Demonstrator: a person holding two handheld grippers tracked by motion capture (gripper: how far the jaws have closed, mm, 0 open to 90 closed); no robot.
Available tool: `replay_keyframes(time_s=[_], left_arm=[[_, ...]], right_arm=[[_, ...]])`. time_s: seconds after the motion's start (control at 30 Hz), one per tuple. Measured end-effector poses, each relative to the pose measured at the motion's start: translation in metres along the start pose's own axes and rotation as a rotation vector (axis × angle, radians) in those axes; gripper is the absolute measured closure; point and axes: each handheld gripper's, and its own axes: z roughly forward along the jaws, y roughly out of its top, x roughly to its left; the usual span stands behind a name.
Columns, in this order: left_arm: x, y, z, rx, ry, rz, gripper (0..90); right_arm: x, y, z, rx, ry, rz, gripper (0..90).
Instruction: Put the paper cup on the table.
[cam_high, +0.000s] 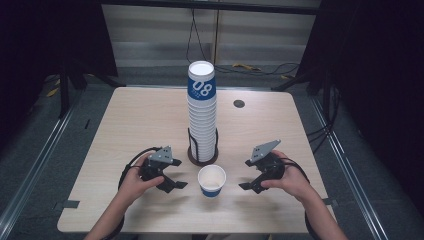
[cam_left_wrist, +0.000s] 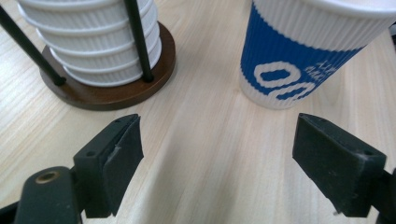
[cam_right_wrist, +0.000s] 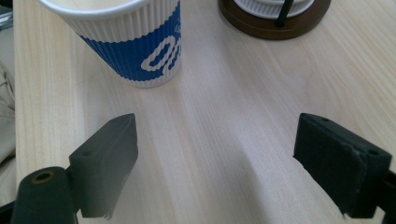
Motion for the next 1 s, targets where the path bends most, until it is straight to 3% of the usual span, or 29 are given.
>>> replay_keyframes(time_s=[0.4,1.0], left_arm=[[0.005,-0.005,-0.004,0.001,0.016,-0.017,15.9],[0.014,-0.015,-0.009,0.012,0.019,-0.037,16.0]], right_arm=[[-0.003,-0.017,-0.001,-0.062,-0.019,0.060,13.1],[-0.006,-0.042,0.002,-0.085,-0.057,0.123,13.0]])
